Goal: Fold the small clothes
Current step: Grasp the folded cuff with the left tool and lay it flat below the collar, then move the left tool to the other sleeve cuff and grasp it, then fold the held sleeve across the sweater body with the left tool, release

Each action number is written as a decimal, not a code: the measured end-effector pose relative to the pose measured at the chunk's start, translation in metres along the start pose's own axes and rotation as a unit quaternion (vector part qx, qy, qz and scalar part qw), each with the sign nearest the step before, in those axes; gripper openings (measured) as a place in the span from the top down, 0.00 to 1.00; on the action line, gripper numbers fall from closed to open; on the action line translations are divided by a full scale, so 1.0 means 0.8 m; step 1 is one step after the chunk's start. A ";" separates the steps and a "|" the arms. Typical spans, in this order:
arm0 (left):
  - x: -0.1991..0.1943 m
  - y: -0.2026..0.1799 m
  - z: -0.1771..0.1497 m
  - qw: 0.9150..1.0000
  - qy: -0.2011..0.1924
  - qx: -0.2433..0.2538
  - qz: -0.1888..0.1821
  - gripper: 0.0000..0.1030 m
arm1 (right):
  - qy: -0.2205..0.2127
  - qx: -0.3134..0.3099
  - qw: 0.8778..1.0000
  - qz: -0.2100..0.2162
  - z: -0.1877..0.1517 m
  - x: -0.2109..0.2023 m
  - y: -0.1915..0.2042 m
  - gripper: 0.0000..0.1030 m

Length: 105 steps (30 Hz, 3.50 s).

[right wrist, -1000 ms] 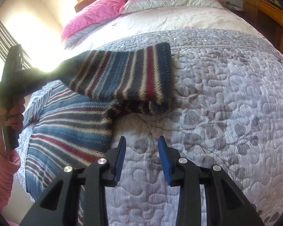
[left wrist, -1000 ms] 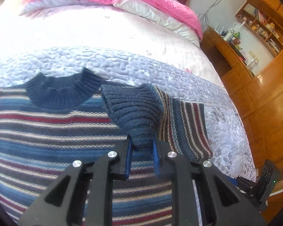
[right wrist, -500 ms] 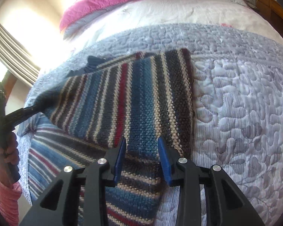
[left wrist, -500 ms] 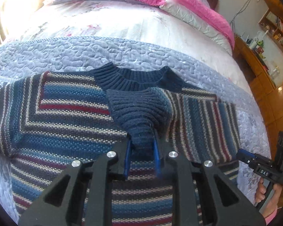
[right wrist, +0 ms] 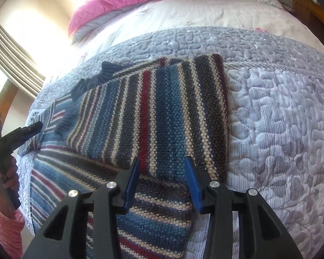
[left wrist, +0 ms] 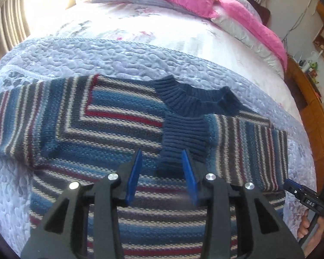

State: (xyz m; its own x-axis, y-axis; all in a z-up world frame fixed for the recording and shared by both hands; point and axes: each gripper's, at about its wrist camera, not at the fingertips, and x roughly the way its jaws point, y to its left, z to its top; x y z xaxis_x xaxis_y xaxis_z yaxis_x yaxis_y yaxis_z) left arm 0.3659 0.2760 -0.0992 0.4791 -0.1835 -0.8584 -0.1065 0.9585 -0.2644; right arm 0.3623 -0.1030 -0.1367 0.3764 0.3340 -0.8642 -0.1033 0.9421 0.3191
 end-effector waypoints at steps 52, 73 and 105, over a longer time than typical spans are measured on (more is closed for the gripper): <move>-0.153 0.461 -0.067 0.940 -0.032 -0.310 0.136 0.35 | 0.089 -0.091 0.991 -0.030 -0.010 0.087 0.191 0.41; -0.142 0.605 -0.026 0.902 -0.109 -0.409 0.084 0.49 | 0.095 -0.098 0.990 -0.037 -0.006 0.120 0.194 0.34; -0.095 0.220 0.040 0.984 -0.150 -0.099 -0.004 0.89 | 0.053 -0.074 0.996 -0.007 -0.047 0.042 0.133 0.35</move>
State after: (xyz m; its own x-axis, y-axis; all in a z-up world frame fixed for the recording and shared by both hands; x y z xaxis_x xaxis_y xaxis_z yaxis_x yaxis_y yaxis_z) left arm 0.3381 0.4658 -0.0664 0.7135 -0.0886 -0.6950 -0.2555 0.8908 -0.3758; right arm 0.3295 0.0097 -0.1459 0.2800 0.3149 -0.9069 -0.2356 0.9383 0.2531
